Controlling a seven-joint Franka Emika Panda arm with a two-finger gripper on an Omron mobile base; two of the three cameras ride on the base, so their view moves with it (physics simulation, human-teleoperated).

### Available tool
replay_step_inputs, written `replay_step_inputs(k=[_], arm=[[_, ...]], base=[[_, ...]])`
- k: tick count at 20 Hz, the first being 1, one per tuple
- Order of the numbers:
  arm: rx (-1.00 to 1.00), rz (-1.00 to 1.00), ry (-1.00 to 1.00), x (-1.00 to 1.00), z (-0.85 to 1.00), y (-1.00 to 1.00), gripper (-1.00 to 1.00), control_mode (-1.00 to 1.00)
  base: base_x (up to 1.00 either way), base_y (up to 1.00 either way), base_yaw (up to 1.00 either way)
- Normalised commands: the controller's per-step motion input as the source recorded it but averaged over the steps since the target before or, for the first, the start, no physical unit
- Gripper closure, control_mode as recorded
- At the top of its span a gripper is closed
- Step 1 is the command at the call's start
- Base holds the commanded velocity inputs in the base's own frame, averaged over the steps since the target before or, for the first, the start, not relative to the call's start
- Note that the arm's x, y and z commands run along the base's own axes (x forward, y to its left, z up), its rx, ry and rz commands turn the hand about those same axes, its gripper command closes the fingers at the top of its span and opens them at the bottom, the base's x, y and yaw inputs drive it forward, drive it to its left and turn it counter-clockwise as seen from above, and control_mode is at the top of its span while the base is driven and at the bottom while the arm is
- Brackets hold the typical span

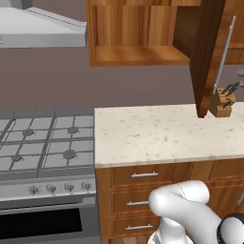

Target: Close all open cabinet doors.

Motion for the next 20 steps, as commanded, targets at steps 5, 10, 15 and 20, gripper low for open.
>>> replay_step_inputs(k=[5,10,15,20], arm=[[0.00,0.03,0.00,0.32,0.00,0.00,-1.00,-1.00],[0.00,0.00,-0.01,0.30,0.00,0.03,-1.00,-1.00],[0.00,-0.04,-0.06,0.30,0.00,0.34,-1.00,-1.00],[0.00,-0.05,-0.06,0.46,0.04,0.42,-1.00,-1.00]], base=[[0.00,0.00,0.00],[0.00,0.00,0.00],[0.00,0.00,0.00],[0.00,0.00,0.00]])
